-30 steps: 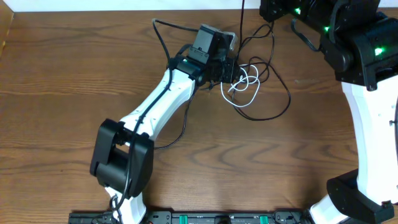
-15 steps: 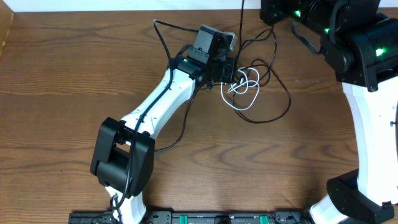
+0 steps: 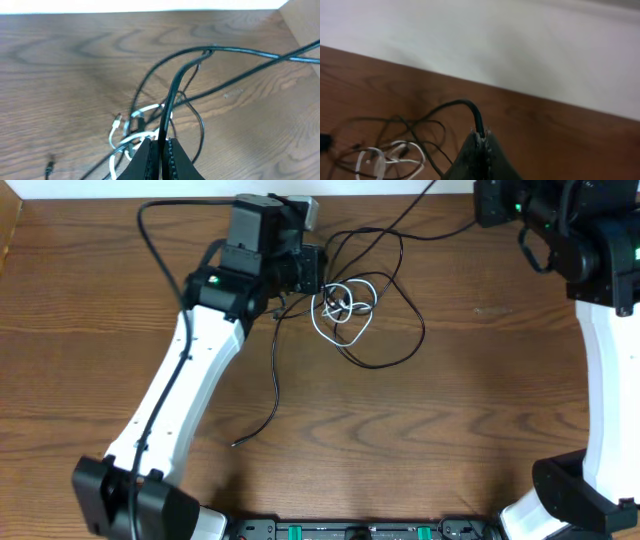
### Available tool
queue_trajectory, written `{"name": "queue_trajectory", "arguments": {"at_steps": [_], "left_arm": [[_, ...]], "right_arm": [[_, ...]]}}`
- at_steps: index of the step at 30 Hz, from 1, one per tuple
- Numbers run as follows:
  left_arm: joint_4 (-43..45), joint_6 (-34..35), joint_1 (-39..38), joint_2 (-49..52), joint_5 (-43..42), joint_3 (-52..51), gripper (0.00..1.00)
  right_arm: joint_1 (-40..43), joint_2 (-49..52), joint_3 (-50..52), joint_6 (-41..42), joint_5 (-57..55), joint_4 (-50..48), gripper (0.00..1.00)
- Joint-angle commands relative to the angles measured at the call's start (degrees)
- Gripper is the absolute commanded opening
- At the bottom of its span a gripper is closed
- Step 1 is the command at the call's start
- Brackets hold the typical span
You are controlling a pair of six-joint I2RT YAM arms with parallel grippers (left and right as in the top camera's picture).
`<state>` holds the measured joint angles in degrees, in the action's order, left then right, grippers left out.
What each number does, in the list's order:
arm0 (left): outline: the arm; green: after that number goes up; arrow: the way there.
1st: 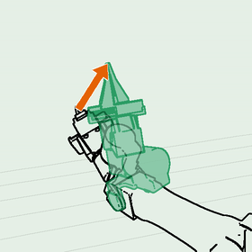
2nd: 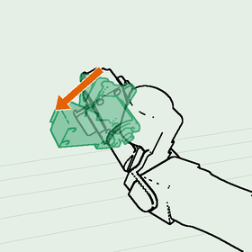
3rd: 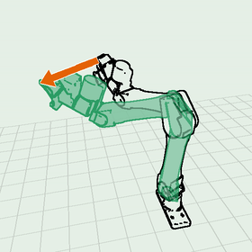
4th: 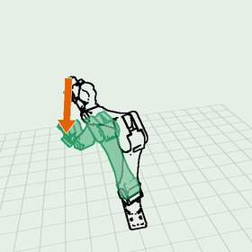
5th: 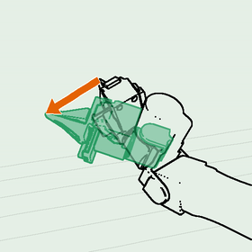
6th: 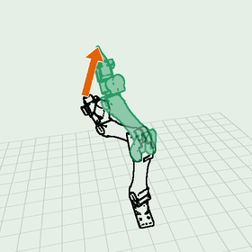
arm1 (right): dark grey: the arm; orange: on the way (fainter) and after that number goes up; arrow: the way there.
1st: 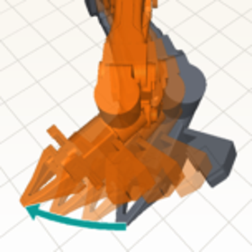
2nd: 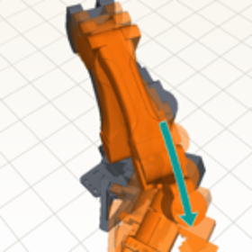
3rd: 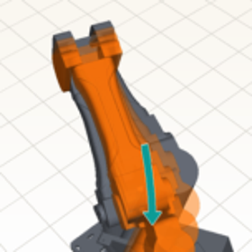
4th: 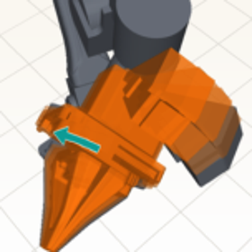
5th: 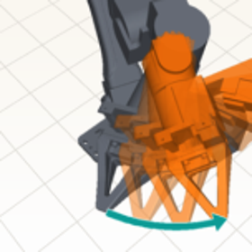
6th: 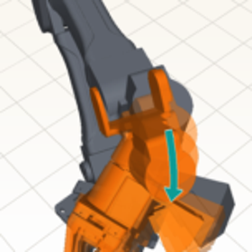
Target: Untangle cables
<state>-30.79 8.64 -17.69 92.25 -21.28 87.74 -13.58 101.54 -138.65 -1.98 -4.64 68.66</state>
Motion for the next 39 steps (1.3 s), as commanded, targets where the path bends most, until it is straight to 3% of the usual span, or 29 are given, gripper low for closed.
{"name": "queue_trajectory", "arguments": {"at_steps": [1,12,14,16,17,20,26,31,39], "left_arm": [[-0.04,-2.32,1.2,-4.35,1.38,0.55,0.08],[-4.42,-4.11,8.41,-16.81,3.98,6.25,0.08],[-6.6,-3.89,8.35,-14.34,3.82,6.23,0.26],[-8.72,-3.58,8.35,-10.19,3.17,6.23,0.51],[-9.29,-3.63,8.35,-7.93,1.33,6.23,0.53],[-9.42,-2.93,7.89,-0.96,-2.97,6.23,0.53],[-10.16,-1.64,1.75,5.99,-3.1,6.16,0.52],[-9.86,1.31,-6.1,6.56,8.17,0.7,0.51],[-2.56,1.99,-11.21,6.56,8.52,-5.33,0.51]], "right_arm": [[2.47,2.89,-1.05,-0.63,-1.03,1.97,0.01],[2.97,7.5,-1.05,-0.63,-0.13,3.98,0.01],[1.49,7.43,-1.07,-0.63,0.13,2.49,0.01],[0.42,7.15,-1.09,-0.63,2.16,0.79,0.01],[-0.22,6.71,-1.09,-0.61,3.52,-0.31,0.01],[-2.36,4.79,-1.09,-0.22,4.37,-3.26,0.01],[-4.5,0.46,-1.09,-0.22,4.26,-8.2,0.01],[-4.5,0.28,-1.09,-0.24,4.17,-8.2,0.01],[-4.52,0.24,-1.09,-0.2,7.76,-8.48,0.01]]}}
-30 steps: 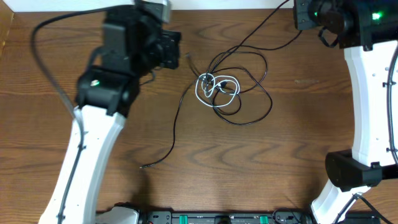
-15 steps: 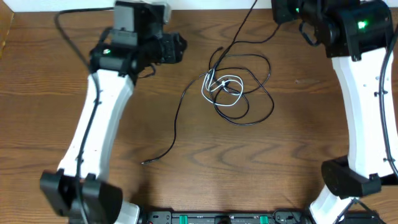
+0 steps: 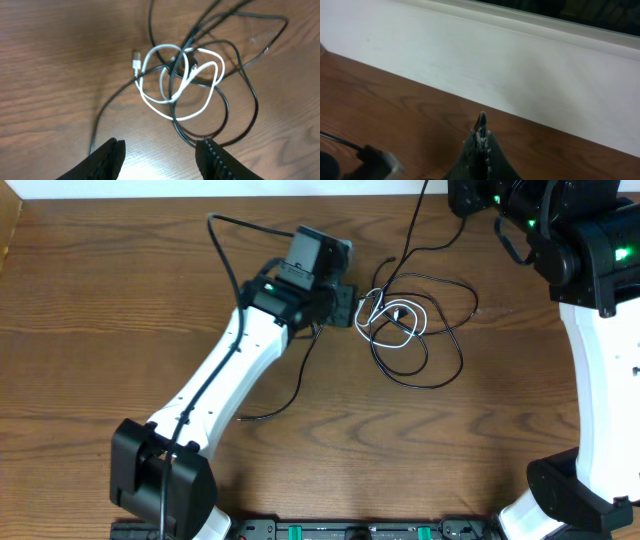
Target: Untangle cables
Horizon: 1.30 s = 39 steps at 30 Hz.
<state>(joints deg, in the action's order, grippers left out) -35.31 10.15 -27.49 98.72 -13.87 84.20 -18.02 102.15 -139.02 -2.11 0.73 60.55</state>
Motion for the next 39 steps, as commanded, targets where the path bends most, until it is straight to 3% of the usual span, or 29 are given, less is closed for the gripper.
{"name": "queue_trajectory", "arguments": {"at_steps": [1,11,17,22,25,32,35,39], "left_arm": [[3.02,0.48,-1.7,0.09,1.09,-2.67,0.5],[9.73,1.27,-4.94,2.4,1.07,-7.54,0.51],[10.62,-2.16,-7.02,3.82,1.53,-7.54,0.51],[12.15,-2.1,-6.99,7.06,4.55,-7.54,0.5],[15.39,1.25,-6.95,7.17,10.51,-7.54,0.5],[19.61,1.09,-6.93,7.54,12.26,-7.54,0.49],[19.61,1.16,-6.95,8.28,14.6,-7.54,0.4],[19.37,1.36,-6.95,9.03,14.56,-7.54,0.4]], "right_arm": [[-0.09,-0.37,-0.72,-0.02,3.06,-0.37,0.01],[-4.39,-0.37,-0.72,1.25,5.84,-2.47,0.01],[-6.71,-0.37,-0.74,2.56,5.88,-5.84,0.01],[-8.13,-0.39,-0.74,4.0,7.85,-5.75,0.01],[-8.35,-0.37,-0.74,3.98,8.46,-4.76,0.01],[-8.55,-0.59,-0.74,3.98,13.42,-4.2,0.01],[-9.77,-0.85,-0.76,3.98,13.42,-4.22,0.01],[-10.97,-1.18,-0.79,4.04,13.44,-4.59,0.01]]}}
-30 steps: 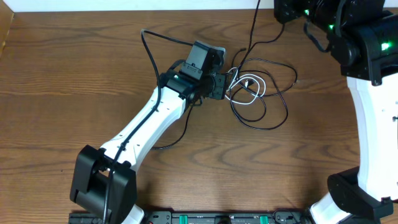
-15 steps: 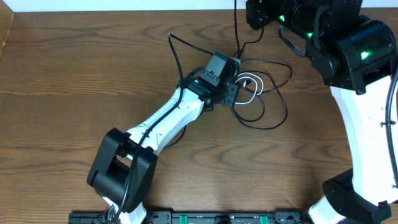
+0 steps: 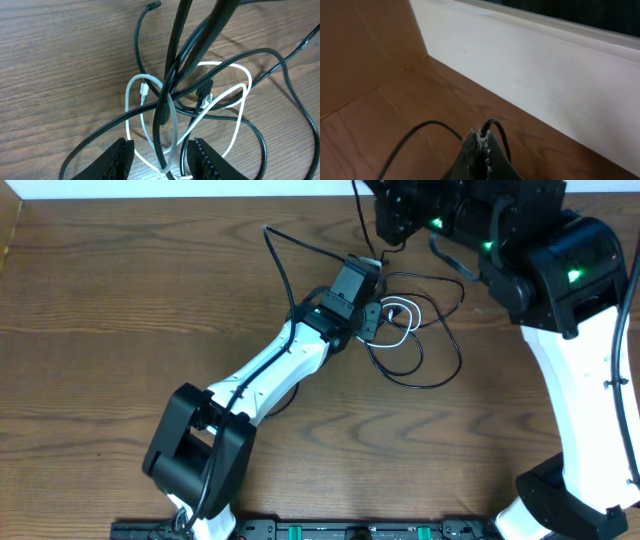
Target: Untangle cables
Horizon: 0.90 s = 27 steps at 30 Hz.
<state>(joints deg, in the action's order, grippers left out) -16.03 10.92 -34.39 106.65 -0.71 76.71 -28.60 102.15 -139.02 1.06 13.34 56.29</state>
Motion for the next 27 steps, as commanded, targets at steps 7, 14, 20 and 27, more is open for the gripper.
{"name": "queue_trajectory", "arguments": {"at_steps": [7,14,20,27], "left_arm": [[0.11,0.55,-0.02,1.7,1.86,-0.07,0.13],[-0.9,0.55,-0.04,1.22,1.81,-0.04,0.07],[-6.23,0.13,-0.02,-9.99,1.84,0.0,0.08],[-7.98,-4.04,0.55,-25.7,1.86,0.02,0.08]], "right_arm": [[-1.51,-1.33,-0.81,1.09,2.03,-1.27,0.01],[-1.44,-1.36,-0.81,-0.35,-5.09,-0.28,0.01],[2.62,-1.14,-0.79,-3.48,-15.58,3.98,0.01],[8.24,-0.2,-0.72,-3.48,-15.61,9.94,0.01]]}}
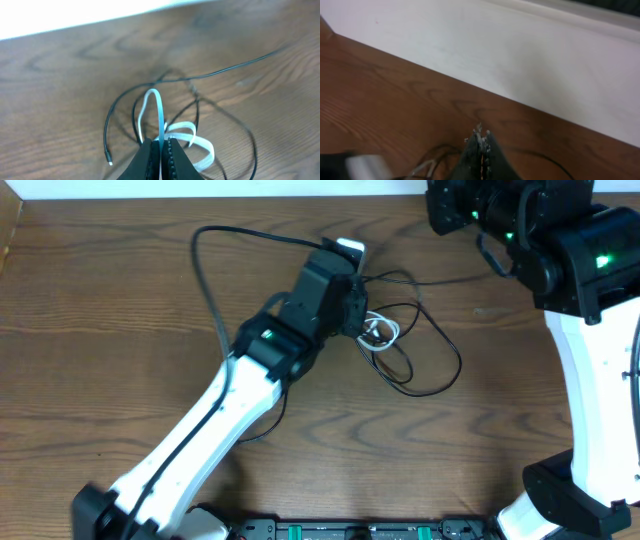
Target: Untangle cables
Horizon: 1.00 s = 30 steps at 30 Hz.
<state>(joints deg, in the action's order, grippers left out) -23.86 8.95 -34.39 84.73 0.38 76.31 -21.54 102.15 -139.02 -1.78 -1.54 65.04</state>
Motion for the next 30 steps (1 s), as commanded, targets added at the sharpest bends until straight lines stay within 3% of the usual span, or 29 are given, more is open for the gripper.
{"name": "queue_trajectory", "arguments": {"at_steps": [1,4,6,9,13,22,30], "left_arm": [[-0.15,-2.05,0.98,-5.22,0.74,0.42,0.07],[-0.13,-2.08,2.38,-10.08,0.74,0.7,0.08],[-0.07,-2.1,3.08,-12.7,0.74,2.25,0.08],[0.52,-3.69,4.55,-14.45,0.72,6.97,0.08],[0.39,-5.05,7.1,-14.29,0.74,12.92,0.08],[0.79,-6.84,8.39,-13.38,0.5,22.43,0.08],[1.03,-8.37,8.39,-11.43,0.55,30.34,0.08]], "right_arm": [[1.64,0.0,-0.7,-0.63,-0.72,1.81,0.01],[3.52,2.05,-0.68,-0.61,-0.52,4.79,0.03],[3.61,3.82,-0.68,-0.63,0.68,7.65,0.19],[3.45,6.6,-0.68,-0.61,3.85,11.13,0.33],[2.58,9.2,-0.68,-1.03,14.03,14.73,0.34],[-3.69,15.41,0.02,-5.18,14.14,19.63,0.47],[-5.35,21.11,0.07,-7.69,16.09,19.23,0.47]]}}
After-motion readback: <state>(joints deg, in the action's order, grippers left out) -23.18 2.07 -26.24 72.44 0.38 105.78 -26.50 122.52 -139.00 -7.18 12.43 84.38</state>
